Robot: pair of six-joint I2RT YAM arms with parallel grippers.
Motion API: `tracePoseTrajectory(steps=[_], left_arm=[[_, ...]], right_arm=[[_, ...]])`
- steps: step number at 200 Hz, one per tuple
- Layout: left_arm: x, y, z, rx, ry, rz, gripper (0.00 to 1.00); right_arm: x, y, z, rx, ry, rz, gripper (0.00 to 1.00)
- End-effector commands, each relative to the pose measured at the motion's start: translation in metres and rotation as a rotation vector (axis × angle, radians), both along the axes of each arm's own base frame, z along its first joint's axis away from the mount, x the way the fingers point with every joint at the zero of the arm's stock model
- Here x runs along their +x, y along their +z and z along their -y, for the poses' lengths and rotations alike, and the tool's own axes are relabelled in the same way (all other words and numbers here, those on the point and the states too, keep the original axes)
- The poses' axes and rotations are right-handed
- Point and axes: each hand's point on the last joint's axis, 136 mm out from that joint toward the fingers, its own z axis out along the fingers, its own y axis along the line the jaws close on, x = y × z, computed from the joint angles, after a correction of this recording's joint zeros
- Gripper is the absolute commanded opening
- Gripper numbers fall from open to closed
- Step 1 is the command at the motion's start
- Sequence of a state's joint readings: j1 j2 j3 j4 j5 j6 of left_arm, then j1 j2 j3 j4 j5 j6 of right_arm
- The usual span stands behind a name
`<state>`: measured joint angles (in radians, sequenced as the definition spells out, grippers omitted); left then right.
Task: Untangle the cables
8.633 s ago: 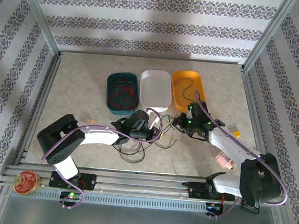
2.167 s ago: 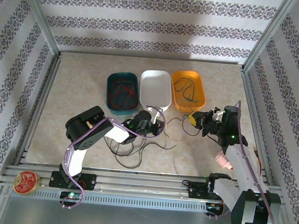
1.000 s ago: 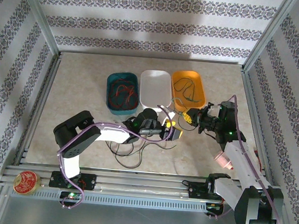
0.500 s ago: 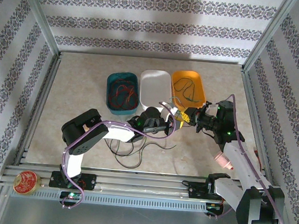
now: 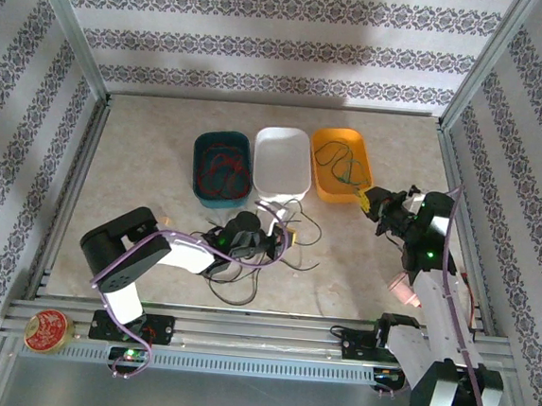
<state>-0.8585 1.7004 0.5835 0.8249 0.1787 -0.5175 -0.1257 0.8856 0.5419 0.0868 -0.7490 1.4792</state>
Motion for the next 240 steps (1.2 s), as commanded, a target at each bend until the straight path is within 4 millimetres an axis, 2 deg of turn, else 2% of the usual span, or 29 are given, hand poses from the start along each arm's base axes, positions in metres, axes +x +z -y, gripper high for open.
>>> tracePoseTrajectory(steps=[1, 18, 49, 70, 128, 148, 167, 185, 213, 240], left_arm=[[0.005, 0.005, -0.027, -0.001, 0.100, 0.003, 0.00], [0.003, 0.009, -0.038, 0.007, 0.128, 0.014, 0.00], [0.009, 0.021, -0.047, 0.007, 0.177, 0.048, 0.00], [0.013, 0.029, -0.045, -0.006, 0.186, 0.064, 0.00], [0.015, 0.052, -0.046, -0.053, 0.204, 0.084, 0.00], [0.013, 0.061, -0.051, -0.056, 0.213, 0.095, 0.00], [0.011, 0.070, -0.054, -0.060, 0.214, 0.106, 0.00], [0.010, 0.077, -0.055, -0.063, 0.210, 0.108, 0.00], [0.010, 0.092, -0.057, -0.081, 0.220, 0.123, 0.00], [0.016, 0.124, -0.055, -0.135, 0.230, 0.165, 0.00]], right_arm=[[0.006, 0.011, 0.007, 0.003, -0.025, 0.043, 0.00], [0.009, 0.007, 0.008, -0.070, -0.008, 0.037, 0.00], [0.027, -0.022, 0.021, -0.183, -0.060, -0.032, 0.00], [0.050, -0.038, 0.021, -0.222, -0.079, -0.069, 0.00], [0.129, -0.061, 0.013, -0.280, -0.086, -0.106, 0.00], [0.145, -0.074, 0.015, -0.285, -0.096, -0.134, 0.01], [0.150, -0.083, 0.016, -0.284, -0.109, -0.163, 0.25], [0.150, -0.080, 0.016, -0.288, -0.123, -0.148, 0.39], [0.138, -0.062, 0.014, -0.314, -0.114, -0.093, 0.43], [0.114, -0.042, 0.006, -0.339, -0.070, -0.015, 0.43]])
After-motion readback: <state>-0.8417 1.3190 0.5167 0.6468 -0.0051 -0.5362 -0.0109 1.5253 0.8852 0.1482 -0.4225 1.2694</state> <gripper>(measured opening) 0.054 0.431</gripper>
